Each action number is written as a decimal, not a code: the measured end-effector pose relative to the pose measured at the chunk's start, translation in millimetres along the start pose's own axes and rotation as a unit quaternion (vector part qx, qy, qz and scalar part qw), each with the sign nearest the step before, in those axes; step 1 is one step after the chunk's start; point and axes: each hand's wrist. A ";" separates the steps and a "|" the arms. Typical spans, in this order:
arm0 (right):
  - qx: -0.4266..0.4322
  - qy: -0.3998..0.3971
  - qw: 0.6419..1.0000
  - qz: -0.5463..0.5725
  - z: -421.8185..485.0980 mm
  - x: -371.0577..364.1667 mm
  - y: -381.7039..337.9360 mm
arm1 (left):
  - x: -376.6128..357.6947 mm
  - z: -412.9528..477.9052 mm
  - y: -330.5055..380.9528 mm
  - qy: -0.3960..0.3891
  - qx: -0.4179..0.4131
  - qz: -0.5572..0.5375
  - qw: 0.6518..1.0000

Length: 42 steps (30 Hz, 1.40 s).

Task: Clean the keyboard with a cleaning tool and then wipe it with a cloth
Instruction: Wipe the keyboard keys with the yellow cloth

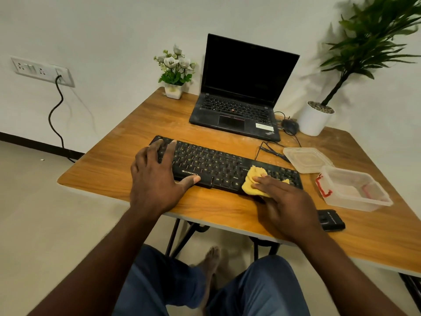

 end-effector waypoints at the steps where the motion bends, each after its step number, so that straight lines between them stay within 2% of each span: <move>1: -0.006 0.007 1.000 0.017 4.3 -7.4 -6.0 | 0.8 -1.6 5.3 0.013 -0.012 -0.002 1.000; 5: 0.032 -0.043 0.998 0.042 10.8 -27.7 -23.4 | 4.2 -9.9 42.2 0.004 -0.077 0.002 0.997; 8: -0.004 -0.044 0.997 0.057 7.3 -10.0 -10.4 | -0.1 -12.9 61.4 0.026 -0.195 0.012 0.980; 10: -0.082 0.025 0.994 0.070 9.7 7.6 2.2 | -6.3 -13.2 64.3 0.048 -0.248 0.024 0.967; 12: -0.160 0.129 0.972 0.115 25.1 24.3 13.7 | -9.0 -12.6 65.1 0.065 -0.252 0.025 0.965; 14: -0.183 0.192 0.959 0.102 50.0 31.6 21.1 | -8.6 -13.5 65.4 0.068 -0.246 0.030 0.966; 15: -0.187 0.193 0.959 0.088 63.8 31.6 24.2 | -8.3 -14.0 65.8 0.070 -0.243 0.030 0.967; 17: -0.210 0.131 0.965 0.081 88.6 21.1 26.3 | -7.8 -14.8 65.3 0.069 -0.229 0.022 0.971; 20: -0.217 -0.014 0.976 0.035 107.7 -6.4 19.6 | -8.7 -14.8 64.7 0.071 -0.221 0.023 0.972; 21: -0.210 -0.029 0.977 0.012 111.1 -14.3 17.5 | -9.2 -13.9 64.6 0.074 -0.222 0.024 0.972; 26: -0.244 0.017 0.970 -0.009 124.1 -28.4 24.0 | -9.1 -11.7 64.5 0.078 -0.216 0.018 0.973; 31: -0.242 -0.011 0.970 -0.034 121.9 -29.9 18.4 | -11.0 -13.0 63.9 0.083 -0.212 0.019 0.974; 36: -0.259 0.006 0.966 -0.010 134.0 -35.8 23.6 | -11.7 -10.8 62.6 0.073 -0.208 0.002 0.975; 39: -0.257 -0.032 0.965 0.031 150.8 -38.8 29.1 | -11.6 -11.8 61.8 0.070 -0.208 0.000 0.976; 42: -0.250 -0.102 0.960 0.079 169.7 -43.5 23.0 | -10.8 -10.2 61.8 0.071 -0.205 0.005 0.976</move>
Point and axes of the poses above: each hand's wrist, its own z-axis towards the middle knuckle, its own x-axis out of the back of the hand, y = z × x, and after that the axes turned 14 degrees about z, right-handed
